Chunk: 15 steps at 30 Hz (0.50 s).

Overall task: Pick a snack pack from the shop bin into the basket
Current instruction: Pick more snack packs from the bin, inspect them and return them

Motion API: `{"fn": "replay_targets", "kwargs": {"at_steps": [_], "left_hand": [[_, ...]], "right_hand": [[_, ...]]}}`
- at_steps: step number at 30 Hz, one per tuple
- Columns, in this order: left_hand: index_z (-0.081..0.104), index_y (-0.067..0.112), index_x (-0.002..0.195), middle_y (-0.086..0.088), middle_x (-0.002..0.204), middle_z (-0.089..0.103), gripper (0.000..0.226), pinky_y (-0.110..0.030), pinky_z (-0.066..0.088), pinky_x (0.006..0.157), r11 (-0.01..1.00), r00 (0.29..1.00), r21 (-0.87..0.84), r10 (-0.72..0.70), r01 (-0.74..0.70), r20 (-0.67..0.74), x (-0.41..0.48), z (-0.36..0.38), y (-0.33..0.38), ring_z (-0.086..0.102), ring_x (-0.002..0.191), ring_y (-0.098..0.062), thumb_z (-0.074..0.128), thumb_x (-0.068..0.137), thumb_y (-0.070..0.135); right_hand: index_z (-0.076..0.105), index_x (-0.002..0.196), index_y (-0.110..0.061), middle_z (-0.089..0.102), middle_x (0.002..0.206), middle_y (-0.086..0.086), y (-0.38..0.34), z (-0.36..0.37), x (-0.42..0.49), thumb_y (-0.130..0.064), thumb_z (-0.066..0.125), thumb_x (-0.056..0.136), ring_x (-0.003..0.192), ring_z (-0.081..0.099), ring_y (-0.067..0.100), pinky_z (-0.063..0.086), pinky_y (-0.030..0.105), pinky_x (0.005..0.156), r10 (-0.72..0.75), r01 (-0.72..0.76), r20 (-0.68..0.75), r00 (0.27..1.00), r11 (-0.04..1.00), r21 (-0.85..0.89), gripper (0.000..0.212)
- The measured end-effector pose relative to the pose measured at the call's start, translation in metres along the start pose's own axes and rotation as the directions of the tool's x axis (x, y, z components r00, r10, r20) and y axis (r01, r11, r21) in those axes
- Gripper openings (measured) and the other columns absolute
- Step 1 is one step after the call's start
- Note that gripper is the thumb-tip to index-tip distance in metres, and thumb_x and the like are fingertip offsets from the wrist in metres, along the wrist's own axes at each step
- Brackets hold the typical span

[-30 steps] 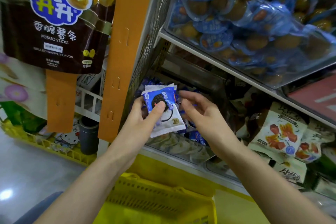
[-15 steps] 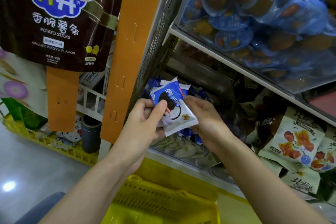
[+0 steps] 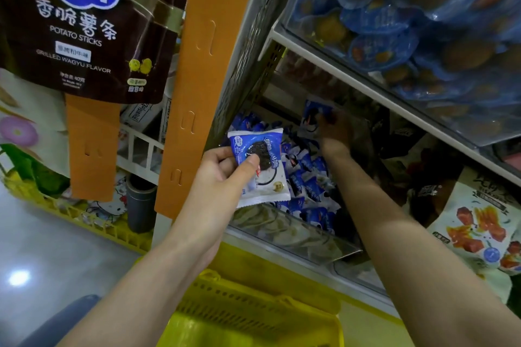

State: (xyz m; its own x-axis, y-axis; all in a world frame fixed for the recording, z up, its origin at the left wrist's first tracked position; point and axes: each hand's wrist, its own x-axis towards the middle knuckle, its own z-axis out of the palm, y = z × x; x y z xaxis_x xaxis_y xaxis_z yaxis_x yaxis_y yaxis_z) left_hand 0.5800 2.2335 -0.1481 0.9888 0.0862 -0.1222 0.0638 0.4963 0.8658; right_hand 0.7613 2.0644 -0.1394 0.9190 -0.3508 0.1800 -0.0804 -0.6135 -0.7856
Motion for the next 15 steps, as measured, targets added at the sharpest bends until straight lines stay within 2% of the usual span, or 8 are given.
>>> {"fn": "replay_targets", "kwargs": {"at_steps": [3,6,9,11,15], "left_hand": [[0.048,0.021,0.116,0.015,0.095,0.072,0.027,-0.023,0.047,0.082,0.999,1.0,0.047,0.004,-0.006,0.028,0.0,-0.001,-0.002,0.066,0.087,0.004,0.055,0.089,0.02],[0.055,0.025,0.108,0.021,0.092,0.07,0.019,-0.019,0.045,0.077,0.997,0.998,0.075,0.018,-0.023,0.062,0.001,-0.002,-0.002,0.064,0.085,0.008,0.053,0.09,0.021],[0.057,0.027,0.103,0.02,0.091,0.07,0.015,-0.017,0.044,0.076,0.996,0.997,0.084,0.027,-0.033,0.075,0.004,-0.003,-0.002,0.064,0.086,0.007,0.052,0.09,0.021],[0.058,0.026,0.105,0.018,0.093,0.071,0.016,-0.016,0.045,0.076,0.995,0.996,0.094,0.029,-0.037,0.081,0.004,-0.003,-0.002,0.064,0.087,0.006,0.053,0.091,0.021],[0.056,0.027,0.106,0.02,0.091,0.07,0.016,-0.006,0.045,0.061,0.993,0.995,0.113,0.029,-0.04,0.093,0.004,-0.006,-0.003,0.063,0.084,0.01,0.052,0.091,0.022]], "right_hand": [[0.055,0.119,-0.006,0.059,0.12,0.016,0.017,0.008,0.003,-0.022,0.048,0.095,0.108,0.057,0.028,0.04,0.031,0.083,0.011,-0.005,0.049,0.999,0.993,-0.119,0.029],[0.054,0.12,-0.008,0.059,0.12,0.014,0.03,0.008,0.002,-0.021,0.051,0.094,0.099,0.057,0.025,0.039,0.029,0.076,0.049,-0.019,0.127,0.991,0.974,-0.225,0.029],[0.057,0.12,-0.006,0.06,0.12,0.016,0.034,0.006,0.004,-0.022,0.053,0.093,0.106,0.057,0.029,0.037,0.029,0.078,0.067,0.013,0.205,0.976,0.93,-0.366,0.031],[0.058,0.12,-0.006,0.059,0.121,0.016,0.031,0.006,0.008,-0.024,0.055,0.092,0.108,0.056,0.03,0.037,0.029,0.08,0.078,0.012,0.223,0.972,0.927,-0.375,0.033],[0.061,0.116,-0.007,0.061,0.116,0.017,0.021,0.016,0.016,-0.029,0.057,0.091,0.105,0.057,0.031,0.044,0.038,0.092,0.094,0.012,0.241,0.966,0.915,-0.404,0.033]]}}
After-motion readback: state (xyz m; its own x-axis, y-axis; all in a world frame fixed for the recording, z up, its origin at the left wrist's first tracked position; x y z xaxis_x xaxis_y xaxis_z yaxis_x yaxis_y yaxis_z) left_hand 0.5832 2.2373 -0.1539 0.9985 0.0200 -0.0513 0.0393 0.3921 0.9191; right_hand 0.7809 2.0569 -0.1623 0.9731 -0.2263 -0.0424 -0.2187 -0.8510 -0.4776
